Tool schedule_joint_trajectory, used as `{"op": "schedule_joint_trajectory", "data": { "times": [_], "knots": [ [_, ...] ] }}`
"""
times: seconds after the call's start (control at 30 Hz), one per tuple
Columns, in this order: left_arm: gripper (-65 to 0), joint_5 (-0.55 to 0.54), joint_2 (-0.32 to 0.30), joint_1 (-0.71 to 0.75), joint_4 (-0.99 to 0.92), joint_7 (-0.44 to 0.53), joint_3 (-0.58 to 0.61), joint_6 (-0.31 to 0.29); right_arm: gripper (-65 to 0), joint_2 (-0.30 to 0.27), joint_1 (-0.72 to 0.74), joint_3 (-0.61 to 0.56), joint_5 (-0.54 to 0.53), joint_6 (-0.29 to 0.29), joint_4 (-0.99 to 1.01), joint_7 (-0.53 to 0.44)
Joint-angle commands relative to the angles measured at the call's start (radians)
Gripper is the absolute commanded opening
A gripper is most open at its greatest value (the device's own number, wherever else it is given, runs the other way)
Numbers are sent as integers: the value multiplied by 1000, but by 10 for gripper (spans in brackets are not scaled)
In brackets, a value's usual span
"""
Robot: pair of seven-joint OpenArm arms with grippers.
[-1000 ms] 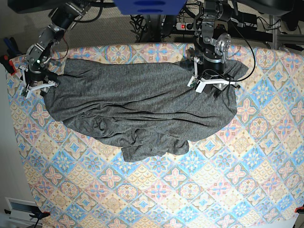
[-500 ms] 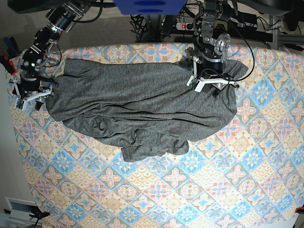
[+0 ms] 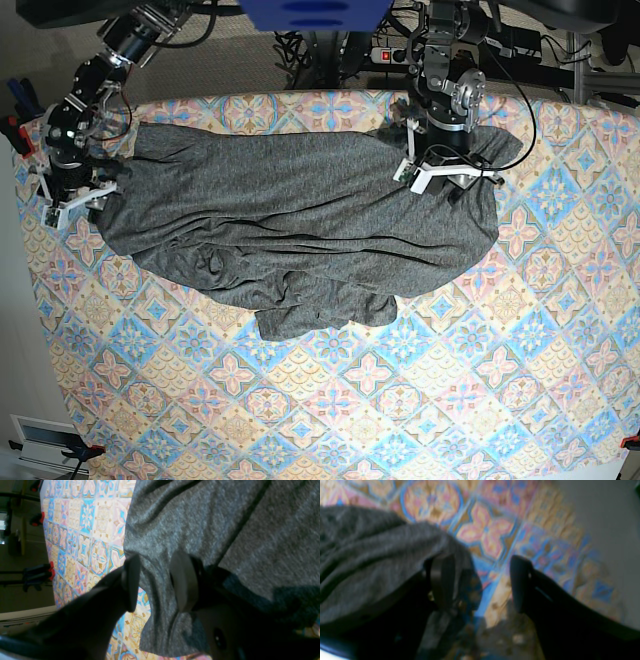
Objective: Layout the t-shirt on the table in an organized manner, then fold the t-shirt properly
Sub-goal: 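Grasp the shirt corners with both grippers and smooth it flat, then hold the shirt with both grippers and pull it toward the table center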
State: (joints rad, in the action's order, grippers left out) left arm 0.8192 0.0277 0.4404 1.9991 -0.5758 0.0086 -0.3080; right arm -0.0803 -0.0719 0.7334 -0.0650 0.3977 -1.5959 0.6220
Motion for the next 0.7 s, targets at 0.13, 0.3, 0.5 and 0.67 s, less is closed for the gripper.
{"op": "schedule_joint_trajectory", "data": {
  "times": [0.13, 0.3, 0.5, 0.67],
  "knots": [
    [-414, 2, 1, -1, 16, 15, 3, 13, -312, -14, 8, 13, -134, 31, -17, 32],
    [-414, 4, 1, -1, 16, 15, 3, 13, -312, -14, 8, 13, -143, 65, -17, 86],
    [-414, 4, 1, -1, 16, 15, 3, 13, -312, -14, 8, 13, -144, 105, -17, 132],
    [-414, 5, 1, -1, 16, 15, 3, 13, -312, -14, 13, 8, -146, 108, 6, 132]
  ]
}}
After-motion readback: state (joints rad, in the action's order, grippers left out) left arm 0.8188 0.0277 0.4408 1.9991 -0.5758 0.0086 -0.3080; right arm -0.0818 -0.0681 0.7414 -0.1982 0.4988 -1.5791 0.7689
